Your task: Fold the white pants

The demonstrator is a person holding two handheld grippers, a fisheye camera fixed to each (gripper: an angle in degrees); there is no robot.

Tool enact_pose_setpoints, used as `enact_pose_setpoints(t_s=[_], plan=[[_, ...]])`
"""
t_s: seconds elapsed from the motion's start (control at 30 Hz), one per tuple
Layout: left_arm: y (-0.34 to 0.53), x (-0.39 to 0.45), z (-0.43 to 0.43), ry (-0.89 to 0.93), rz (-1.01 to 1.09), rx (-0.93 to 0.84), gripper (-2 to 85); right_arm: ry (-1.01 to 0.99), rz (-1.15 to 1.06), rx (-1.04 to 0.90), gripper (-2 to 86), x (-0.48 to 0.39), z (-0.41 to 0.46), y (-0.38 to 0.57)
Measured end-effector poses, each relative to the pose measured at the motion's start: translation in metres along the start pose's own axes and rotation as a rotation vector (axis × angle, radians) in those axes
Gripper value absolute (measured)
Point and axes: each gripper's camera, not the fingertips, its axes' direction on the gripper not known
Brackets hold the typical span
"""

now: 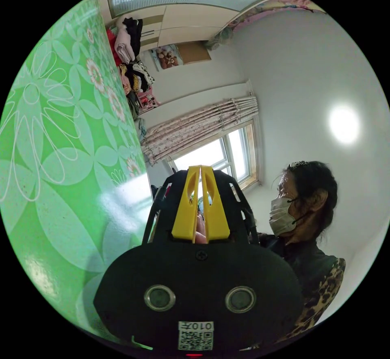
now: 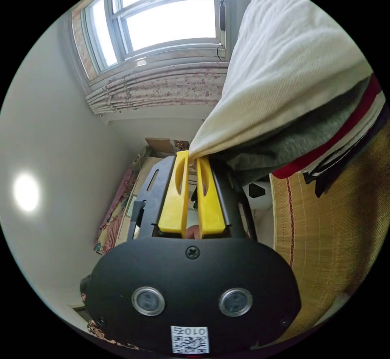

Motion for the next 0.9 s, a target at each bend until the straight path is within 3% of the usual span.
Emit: enact_pose_setpoints(t_s=[0.27, 0.47, 0.7, 0.8, 0.9], plan=[[0.005, -0.008, -0.042, 0.003, 0.002, -0.020, -0.2, 0.043, -0.092, -0.014, 2.6, -0.028, 0.004, -0.008], [0.014, -0.017, -0.069, 0.004, -0.008, -0.032, -0.1, 0.131, 0.016, -0.083, 2.8, 0.016, 0.049, -0.003], [0.032, -0.020, -0.083, 0.027, 0.025, -0.106, -0.1, 0.179, -0.192, -0.127, 3.0, -0.052, 0.032, 0.042], [0.041, -0.012, -0.067, -0.004, 0.076, -0.221, -0.1, 0.144, -0.290, -0.163, 3.1, -0.094, 0.011, 0.080], [0.063, 0.000, -0.029, 0.158, 0.130, -0.373, -0.1, 0.137, -0.450, -0.272, 3.2, -0.123, 0.006, 0.144]])
